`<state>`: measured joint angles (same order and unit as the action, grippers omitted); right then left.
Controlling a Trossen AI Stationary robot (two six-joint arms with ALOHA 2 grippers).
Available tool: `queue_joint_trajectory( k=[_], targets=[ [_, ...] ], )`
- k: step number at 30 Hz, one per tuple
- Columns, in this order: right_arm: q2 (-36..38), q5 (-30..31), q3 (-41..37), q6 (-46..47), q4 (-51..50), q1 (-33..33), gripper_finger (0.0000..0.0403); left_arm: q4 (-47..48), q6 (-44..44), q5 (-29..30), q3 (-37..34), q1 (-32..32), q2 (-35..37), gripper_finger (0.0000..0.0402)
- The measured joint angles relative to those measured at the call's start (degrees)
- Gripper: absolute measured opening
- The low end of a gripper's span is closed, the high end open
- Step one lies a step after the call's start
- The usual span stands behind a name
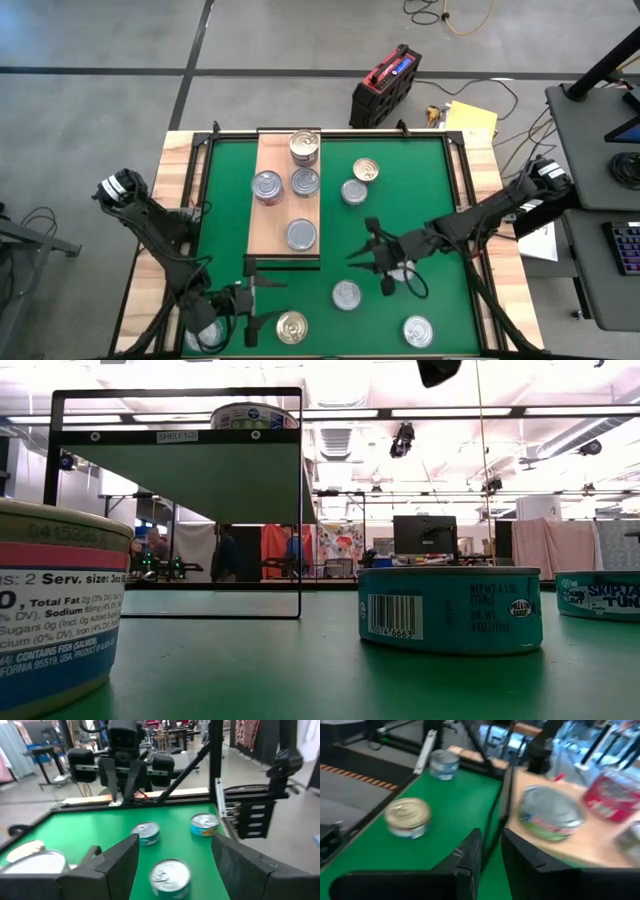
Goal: Stack canned seafood by type on shelf
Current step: Put the green and blue tuna can on the shelf
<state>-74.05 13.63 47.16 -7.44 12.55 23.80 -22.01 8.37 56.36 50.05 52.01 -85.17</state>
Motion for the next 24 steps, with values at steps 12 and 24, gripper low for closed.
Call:
queue_joint_trajectory(
  k=[12,24],
  targets=[
    [-4.8,3.1,0.0,9.8,0.1,9.8,0.0052,1.5,14.8,-1.9,0.5,2.4,-0.1,0.0233],
    [-8.5,5.4,0.0,21.2,0.6,12.5,0.0044,25.2,19.1,-8.8,18.1,3.1,-10.4,0.0233]
  ],
)
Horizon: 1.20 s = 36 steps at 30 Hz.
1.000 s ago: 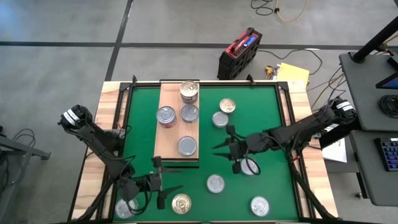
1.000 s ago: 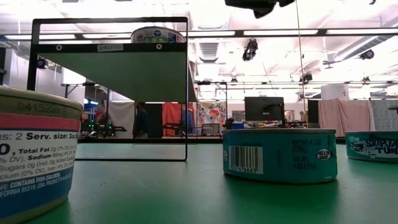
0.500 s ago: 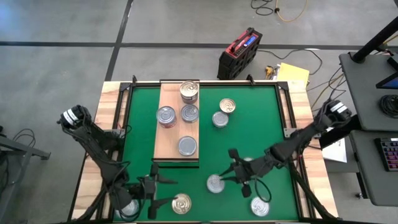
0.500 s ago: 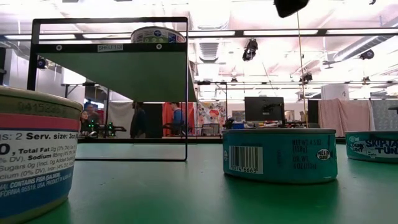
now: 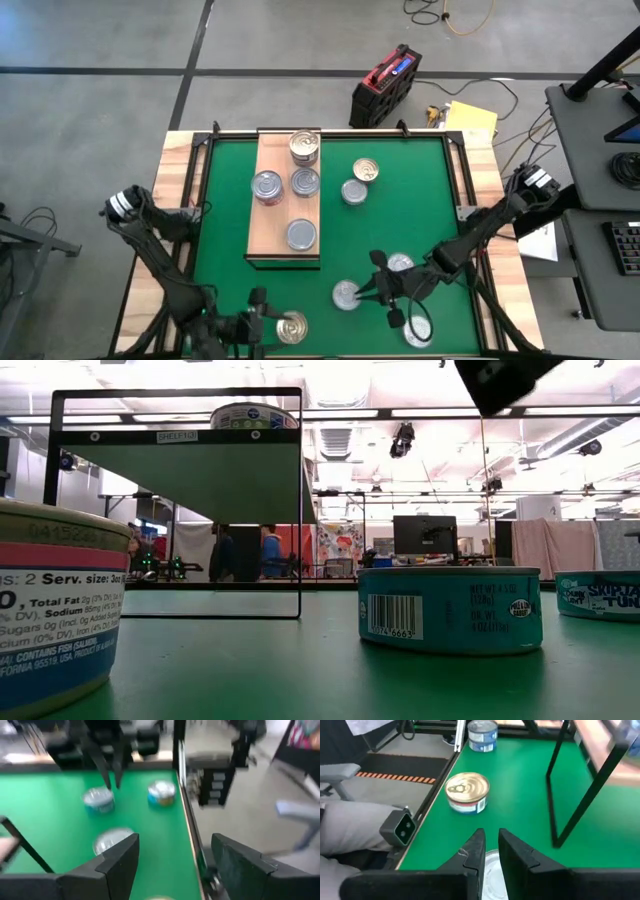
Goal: Stack canned seafood by type on shelf
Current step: Put the green and blue tuna can on the shelf
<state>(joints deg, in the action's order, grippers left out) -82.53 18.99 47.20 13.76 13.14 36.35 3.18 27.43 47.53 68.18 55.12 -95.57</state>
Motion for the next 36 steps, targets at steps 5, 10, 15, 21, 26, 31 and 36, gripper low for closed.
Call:
queue_joint_trajectory(
  k=[5,10,15,21,26,31,36],
  targets=[
    [-1.4,1.1,0.0,5.2,-0.5,0.6,0.0043,22.5,12.9,-2.0,12.2,1.7,-5.3,0.0233],
    [-3.0,2.0,0.0,6.3,-0.3,0.5,0.0043,35.3,19.0,-1.7,20.6,3.4,-10.9,0.0233],
    [-3.4,2.1,0.0,7.0,-0.3,0.5,0.0043,38.6,20.3,-1.9,24.5,4.2,-14.8,0.0233],
    [-3.4,2.1,0.0,6.1,-0.2,0.5,0.0043,38.8,23.4,-4.8,23.1,4.2,-15.4,0.0233],
    [-3.4,2.2,0.0,5.2,-0.2,0.5,0.0043,39.0,27.1,-6.2,21.2,4.1,-15.4,0.0233],
    [-3.4,4.2,0.0,4.6,-0.3,0.5,0.0043,38.9,30.1,-6.2,19.6,3.9,-15.4,0.0233],
    [-3.5,4.3,0.0,4.3,-0.4,0.5,0.0043,38.9,30.1,-5.7,18.8,3.6,-15.4,0.0233]
  ],
)
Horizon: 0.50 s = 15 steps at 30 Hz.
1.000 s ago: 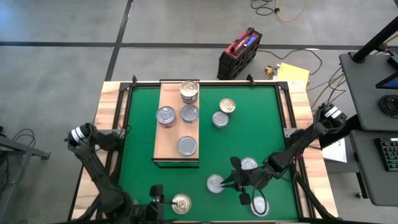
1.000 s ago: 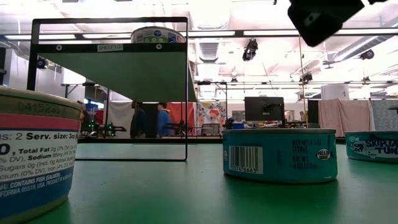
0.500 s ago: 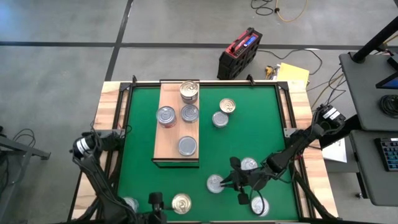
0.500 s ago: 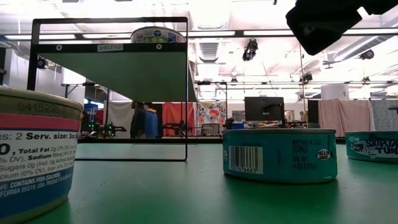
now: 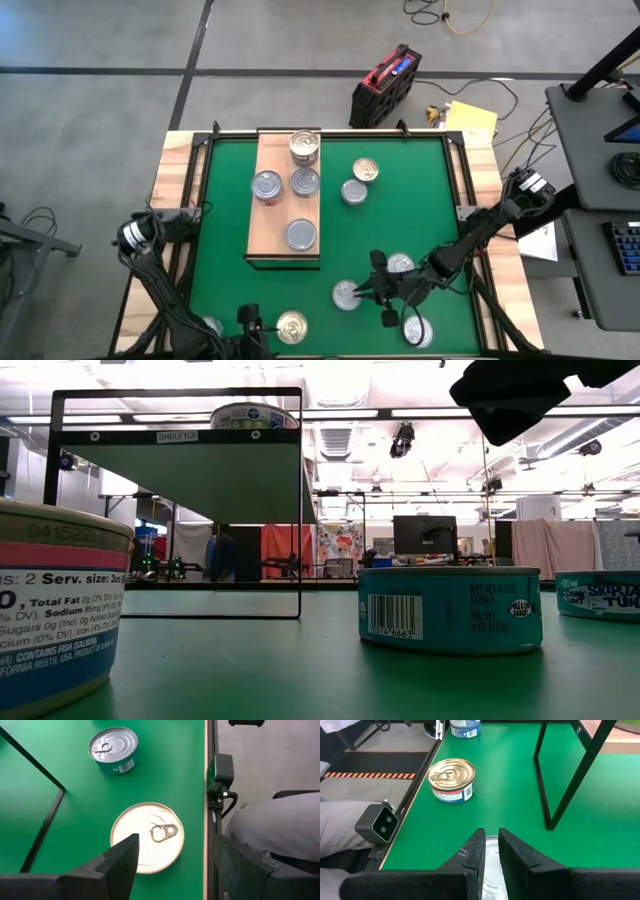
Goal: Stack canned seafood by type on shelf
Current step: Put the green and blue tuna can on the shelf
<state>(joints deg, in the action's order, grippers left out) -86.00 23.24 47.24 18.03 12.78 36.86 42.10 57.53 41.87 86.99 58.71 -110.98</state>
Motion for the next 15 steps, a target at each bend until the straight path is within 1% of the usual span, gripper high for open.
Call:
queue_joint_trajectory(
  k=[4,9,13,15],
  targets=[
    [0.0,1.4,0.0,-0.4,0.0,0.0,0.0043,0.2,-1.0,2.7,0.0,-0.1,0.0,0.0233],
    [0.0,2.8,0.0,-1.6,0.0,0.0,0.0043,1.1,-1.5,3.3,0.0,-0.1,0.0,0.0233],
    [0.0,4.4,0.0,-2.3,0.0,0.0,0.0043,1.6,-1.8,5.8,-0.1,-0.2,0.0,0.0233],
    [0.0,5.2,0.0,-2.6,-0.1,0.0,0.0044,1.9,-3.3,7.2,-0.1,-0.3,0.0,0.0233]
  ],
)
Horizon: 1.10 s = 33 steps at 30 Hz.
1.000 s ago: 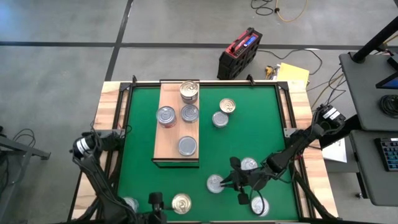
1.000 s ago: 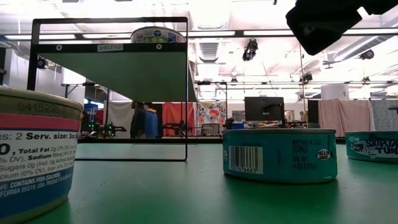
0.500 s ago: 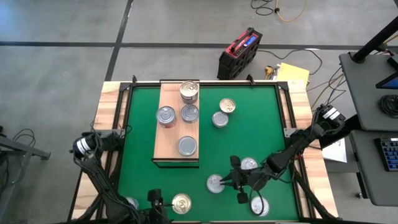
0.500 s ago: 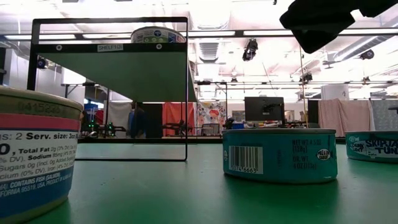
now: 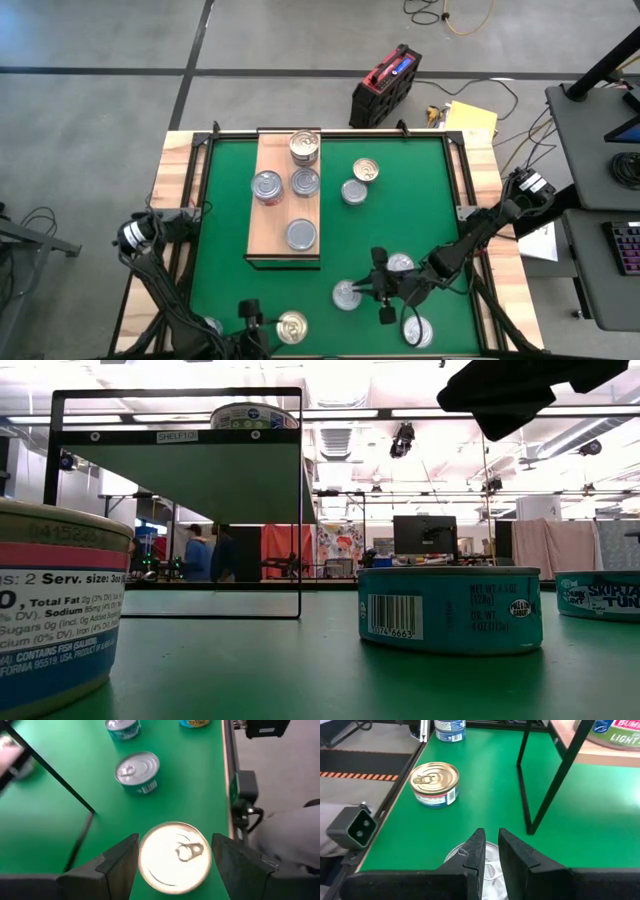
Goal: Stack canned seafood by type on shelf
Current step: Put the green and blue tuna can on the shelf
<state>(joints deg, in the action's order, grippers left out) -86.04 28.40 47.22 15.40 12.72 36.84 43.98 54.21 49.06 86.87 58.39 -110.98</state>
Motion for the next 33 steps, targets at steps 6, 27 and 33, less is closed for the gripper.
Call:
queue_joint_trajectory(
  k=[6,27,33],
  targets=[
    [0.0,-0.6,0.0,0.4,0.0,0.0,0.0044,-0.3,-5.5,1.6,0.0,-1.5,0.0,0.0233],
    [0.0,-3.5,1.1,26.1,-0.3,2.8,0.0024,-9.3,-14.7,7.4,0.0,-6.3,-1.5,0.0233],
    [0.0,-3.5,1.1,29.6,-0.4,4.8,0.001,-18.6,-22.4,6.0,0.0,-8.4,-5.3,0.0233]
  ],
)
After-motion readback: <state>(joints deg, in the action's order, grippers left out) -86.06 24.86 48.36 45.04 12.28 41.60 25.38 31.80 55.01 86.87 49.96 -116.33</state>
